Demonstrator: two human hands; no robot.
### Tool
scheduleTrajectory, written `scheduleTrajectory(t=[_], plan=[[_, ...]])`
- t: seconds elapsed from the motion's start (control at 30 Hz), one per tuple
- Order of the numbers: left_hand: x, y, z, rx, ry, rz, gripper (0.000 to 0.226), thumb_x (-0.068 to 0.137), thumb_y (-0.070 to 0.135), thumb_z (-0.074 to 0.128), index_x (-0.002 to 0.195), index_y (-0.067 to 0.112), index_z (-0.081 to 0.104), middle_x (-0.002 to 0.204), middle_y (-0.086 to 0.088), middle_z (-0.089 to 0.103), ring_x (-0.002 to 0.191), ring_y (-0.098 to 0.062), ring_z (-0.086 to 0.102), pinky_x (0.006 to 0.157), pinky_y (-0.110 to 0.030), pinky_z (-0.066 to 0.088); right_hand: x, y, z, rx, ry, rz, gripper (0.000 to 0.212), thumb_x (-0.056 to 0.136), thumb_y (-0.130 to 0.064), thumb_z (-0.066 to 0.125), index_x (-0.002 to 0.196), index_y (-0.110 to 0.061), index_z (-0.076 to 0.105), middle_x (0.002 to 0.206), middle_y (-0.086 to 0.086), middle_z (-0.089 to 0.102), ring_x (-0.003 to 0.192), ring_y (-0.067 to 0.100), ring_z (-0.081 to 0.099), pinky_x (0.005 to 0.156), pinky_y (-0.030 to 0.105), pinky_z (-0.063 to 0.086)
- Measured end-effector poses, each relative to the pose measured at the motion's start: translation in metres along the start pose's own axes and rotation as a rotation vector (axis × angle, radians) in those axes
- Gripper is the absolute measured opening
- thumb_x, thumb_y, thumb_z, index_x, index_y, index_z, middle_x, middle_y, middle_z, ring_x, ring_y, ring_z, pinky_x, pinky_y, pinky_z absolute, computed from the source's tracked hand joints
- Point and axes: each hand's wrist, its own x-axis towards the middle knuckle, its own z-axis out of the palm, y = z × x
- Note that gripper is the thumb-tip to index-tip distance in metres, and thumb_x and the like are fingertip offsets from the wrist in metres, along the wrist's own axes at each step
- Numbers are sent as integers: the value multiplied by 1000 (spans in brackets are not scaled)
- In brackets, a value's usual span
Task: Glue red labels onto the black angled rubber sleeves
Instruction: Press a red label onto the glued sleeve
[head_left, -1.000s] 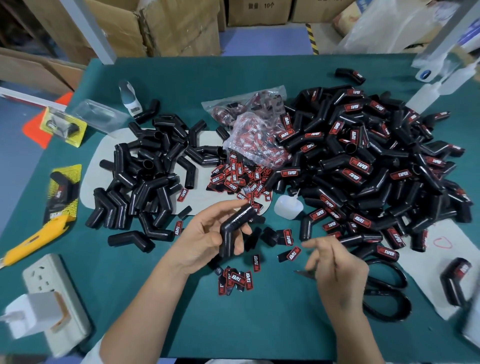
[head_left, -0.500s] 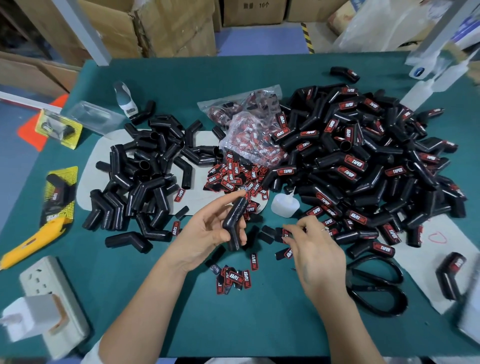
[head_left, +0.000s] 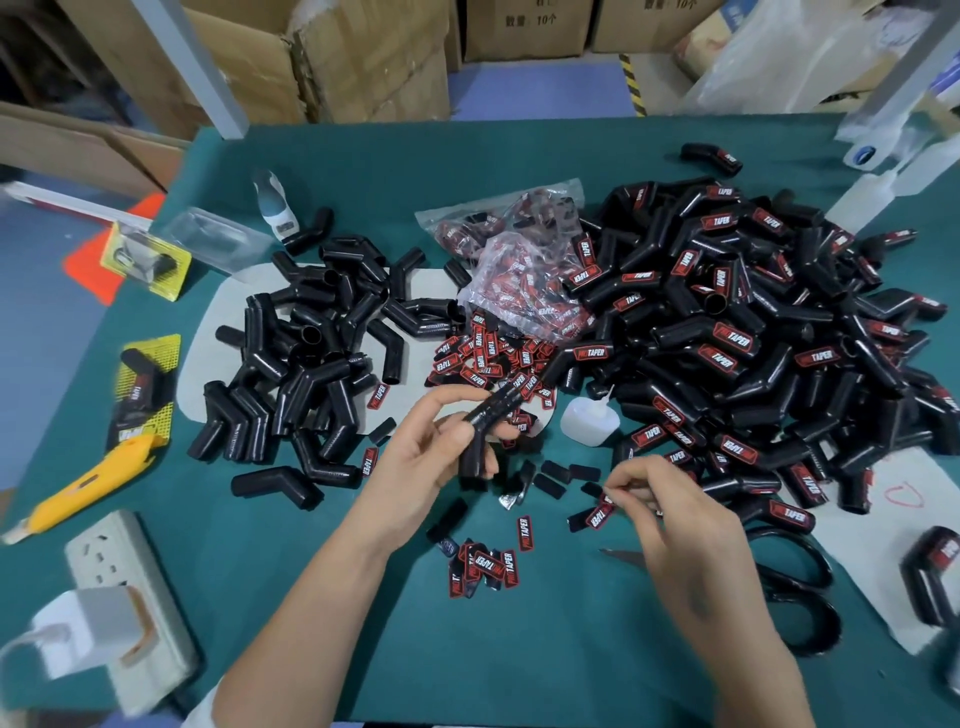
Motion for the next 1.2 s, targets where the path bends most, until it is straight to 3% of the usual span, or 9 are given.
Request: scheduleTrajectory(t=[0.2, 0.33, 0.5, 0.63, 0.77, 0.87, 0.93, 1.03, 1.2], plan=[[4, 3, -3, -76, 183, 9, 30, 106, 24, 56, 134, 15, 65, 126, -26, 71, 85, -21, 67, 88, -30, 56, 8, -7, 17, -29, -58, -86, 18, 95, -7, 73, 95, -23, 66, 102, -18, 56, 89, 8, 62, 72, 28, 53], [5, 4, -4, -189, 135, -19, 38, 107, 12, 51, 145, 7, 56, 134, -28, 66, 94, -21, 71, 92, -30, 57, 21, -11, 31, -266, -227, 4, 12, 103, -24, 64, 97, -33, 58, 95, -17, 57, 87, 7, 60, 70, 30, 47], [7, 6, -8, -207, 36, -19, 60, 97, -4, 44, 157, 5, 42, 148, -28, 57, 122, -29, 64, 103, -30, 52, 16, -16, 43, -530, -55, -219, 41, 58, 7, 93, 79, -14, 66, 68, -2, 57, 56, 24, 56, 50, 33, 43], [5, 5, -10, -228, -53, 19, 72, 91, -13, 38, 160, 3, 34, 153, -31, 49, 136, -32, 55, 111, -33, 47, 5, -8, 32, -313, 39, -156, 22, 90, -8, 80, 91, -22, 63, 73, -10, 63, 66, 16, 62, 58, 34, 52], [5, 6, -11, -252, -115, 34, 76, 89, -21, 37, 161, 5, 36, 155, -33, 46, 134, -28, 57, 113, -32, 45, 11, -12, 25, 155, -219, 111, 24, 100, -23, 69, 93, -42, 57, 94, -21, 67, 88, 6, 66, 73, 21, 49], [4, 7, -9, -260, -138, 36, 72, 93, -21, 43, 159, 9, 42, 154, -32, 47, 133, -26, 59, 113, -31, 46, 17, -12, 40, -250, -173, -35, 12, 98, -21, 72, 96, -28, 63, 101, -15, 59, 88, 10, 61, 67, 31, 51], [4, 8, -8, -265, -137, 28, 72, 93, -21, 43, 157, 11, 46, 153, -32, 48, 136, -27, 58, 113, -31, 46, 18, -13, 48, -438, -95, -163, 27, 79, -3, 87, 88, -15, 65, 91, -4, 59, 79, 22, 61, 54, 33, 49], [4, 10, -8, -277, -129, 19, 72, 93, -21, 46, 157, 11, 47, 154, -32, 48, 135, -27, 58, 112, -31, 47, 18, -4, 53, -568, -58, -339, 47, 50, 12, 90, 79, -12, 61, 77, 1, 54, 64, 24, 53, 51, 32, 43], [4, 10, -8, -310, -172, 23, 74, 92, -18, 53, 159, 10, 42, 155, -31, 46, 135, -26, 58, 112, -30, 46, 18, -7, 50, -635, -41, -478, 42, 44, 16, 70, 77, -9, 61, 73, 4, 53, 62, 24, 52, 54, 31, 40]])
